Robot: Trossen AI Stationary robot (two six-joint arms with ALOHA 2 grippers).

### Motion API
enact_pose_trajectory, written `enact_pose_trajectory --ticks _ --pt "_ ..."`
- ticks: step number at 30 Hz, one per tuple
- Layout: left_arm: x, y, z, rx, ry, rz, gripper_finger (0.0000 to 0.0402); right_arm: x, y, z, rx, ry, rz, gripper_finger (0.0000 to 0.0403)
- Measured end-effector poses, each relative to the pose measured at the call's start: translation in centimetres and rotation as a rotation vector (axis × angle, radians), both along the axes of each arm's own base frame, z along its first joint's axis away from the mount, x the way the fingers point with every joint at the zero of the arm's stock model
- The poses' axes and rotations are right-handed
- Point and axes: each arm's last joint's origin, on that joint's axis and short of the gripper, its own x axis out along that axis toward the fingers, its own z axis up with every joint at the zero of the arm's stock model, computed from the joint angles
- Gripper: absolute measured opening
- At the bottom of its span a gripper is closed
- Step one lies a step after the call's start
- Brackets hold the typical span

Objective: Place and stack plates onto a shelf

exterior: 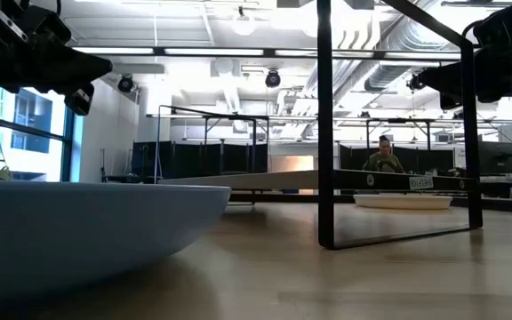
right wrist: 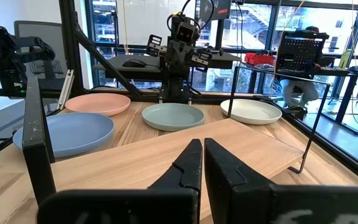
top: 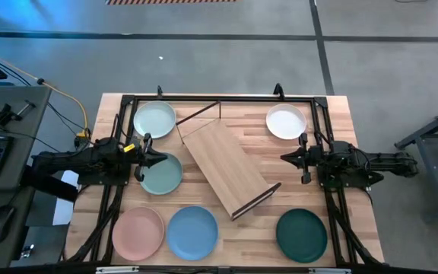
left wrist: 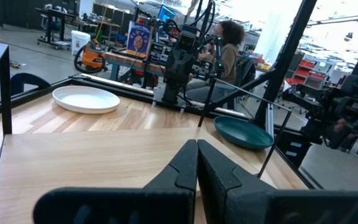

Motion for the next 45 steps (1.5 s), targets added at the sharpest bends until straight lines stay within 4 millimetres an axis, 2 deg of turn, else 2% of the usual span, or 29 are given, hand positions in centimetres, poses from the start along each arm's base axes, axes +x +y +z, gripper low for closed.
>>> enact_pose_trajectory --ticks 6,8,13,15,17,23,26,31,34,39,42,45 --pt "0.0 0.0 0.0 0.0 0.0 0.0 0.0 0.0 0.0 0.3 0.018 -0.033 -0.001 0.0" --pt "0.0 0.0 0.0 0.0 0.0 0.0 0.0 -0.2 0.0 1.7 0.136 -0.175 0.011 0.0" --pt "0.0 0.0 0.0 0.0 0.0 0.0 0.0 -2.4 -0.5 6.1 0.561 -0.729 0.036 0.0" --pt "0.0 0.0 0.0 0.0 0.0 0.0 0.0 -3.3 -0.7 7.0 0.633 -0.886 -0.005 0.0" --pt "0.0 0.0 0.0 0.0 0.0 0.0 0.0 -3.6 -0.9 7.2 0.664 -0.935 -0.067 0.0" --pt "0.0 0.0 0.0 0.0 0.0 0.0 0.0 -1.7 -1.3 6.4 0.805 -0.806 -0.207 0.0" --pt "0.0 0.0 0.0 0.0 0.0 0.0 0.0 0.3 -1.4 7.8 0.805 -0.684 -0.282 0.0" --pt "0.0 0.0 0.0 0.0 0.0 0.0 0.0 5.3 -1.6 10.0 0.749 -0.42 -0.445 0.0" --pt "0.0 0.0 0.0 0.0 0.0 0.0 0.0 8.0 -1.8 11.6 0.753 -0.393 -0.522 0.0" --pt "0.0 0.0 0.0 0.0 0.0 0.0 0.0 12.2 -1.9 14.3 0.755 -0.382 -0.54 0.0" --pt "0.0 0.0 0.0 0.0 0.0 0.0 0.0 14.1 -2.2 15.3 0.591 -0.274 -0.595 0.0" --pt "0.0 0.0 0.0 0.0 0.0 0.0 0.0 14.6 -3.2 15.7 0.618 -0.139 -0.745 0.0"
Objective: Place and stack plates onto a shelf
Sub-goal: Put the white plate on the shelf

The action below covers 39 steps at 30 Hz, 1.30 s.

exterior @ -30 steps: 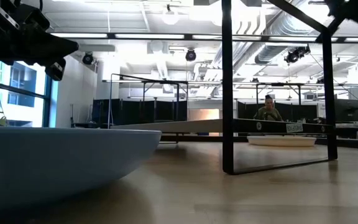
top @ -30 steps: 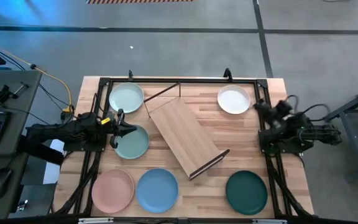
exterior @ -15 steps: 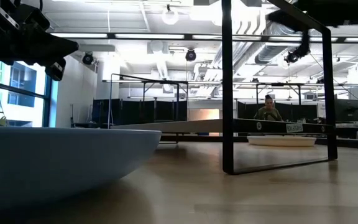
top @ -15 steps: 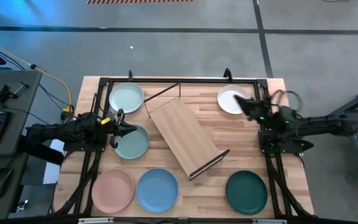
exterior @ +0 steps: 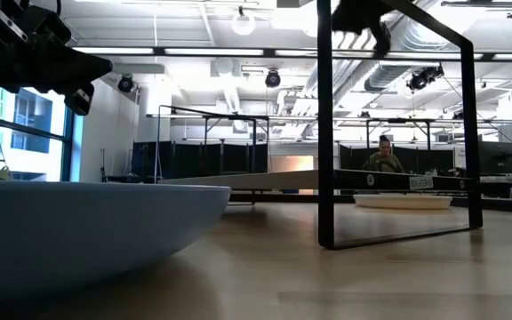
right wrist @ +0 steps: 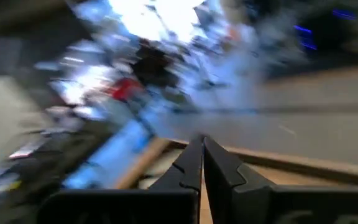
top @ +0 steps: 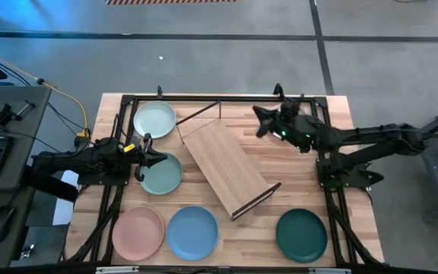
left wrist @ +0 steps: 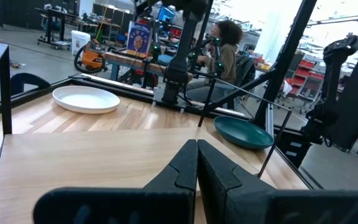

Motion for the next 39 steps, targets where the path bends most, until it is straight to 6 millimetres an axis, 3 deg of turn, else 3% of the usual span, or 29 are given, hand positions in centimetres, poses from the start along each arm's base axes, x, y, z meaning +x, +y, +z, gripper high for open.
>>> enact_pose_trajectory --ticks 5,9,14,18,22,27,39 --pt "0.0 0.0 0.0 0.0 0.0 0.0 0.0 -1.7 -2.5 -2.5 0.281 0.325 -0.132 0.0015" --pt "0.0 0.0 0.0 0.0 0.0 0.0 0.0 -3.3 -3.7 -6.4 0.493 0.498 -0.179 0.0071" --pt "0.0 0.0 0.0 0.0 0.0 0.0 0.0 -5.8 -3.8 -11.6 0.78 0.524 -0.324 0.0161" --pt "0.0 0.0 0.0 0.0 0.0 0.0 0.0 -7.5 -3.8 -14.7 0.904 0.456 -0.51 0.0201" --pt "0.0 0.0 0.0 0.0 0.0 0.0 0.0 -8.9 -4.2 -16.8 0.944 0.357 -0.669 0.0204" --pt "0.0 0.0 0.0 0.0 0.0 0.0 0.0 -9.5 -5.1 -17.9 0.934 0.171 -0.799 0.0196" --pt "0.0 0.0 0.0 0.0 0.0 0.0 0.0 -10.6 -6.9 -19.9 1.02 0.131 -0.889 0.0157"
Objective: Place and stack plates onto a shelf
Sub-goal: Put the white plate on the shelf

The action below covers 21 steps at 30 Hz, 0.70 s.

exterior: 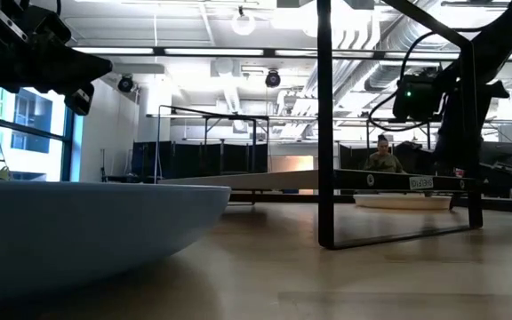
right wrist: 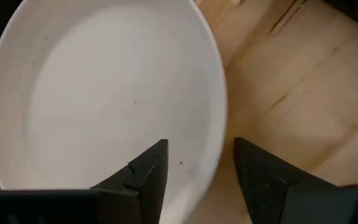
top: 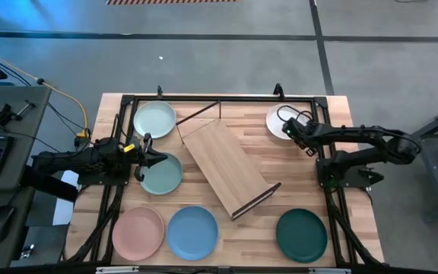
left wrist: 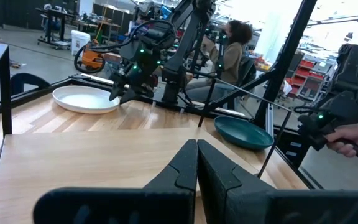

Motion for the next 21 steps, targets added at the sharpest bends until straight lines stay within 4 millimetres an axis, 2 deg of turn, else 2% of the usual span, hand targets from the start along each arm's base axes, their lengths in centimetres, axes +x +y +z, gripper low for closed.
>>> enact_pose_trajectory --ticks 3,10,16,21 --pt "0.0 0.0 0.0 0.0 0.0 0.0 0.0 0.0 -0.2 -0.4 0.015 0.021 -0.006 0.0122" --pt "0.0 0.0 0.0 0.0 0.0 0.0 0.0 -0.1 -0.2 -0.9 0.044 0.071 0.001 0.001" --pt "0.0 0.0 0.0 0.0 0.0 0.0 0.0 -0.3 0.0 -0.2 0.027 0.059 0.064 0.0005" --pt "0.0 0.0 0.0 0.0 0.0 0.0 0.0 -0.1 0.0 2.1 -0.068 0.031 0.207 0.0001"
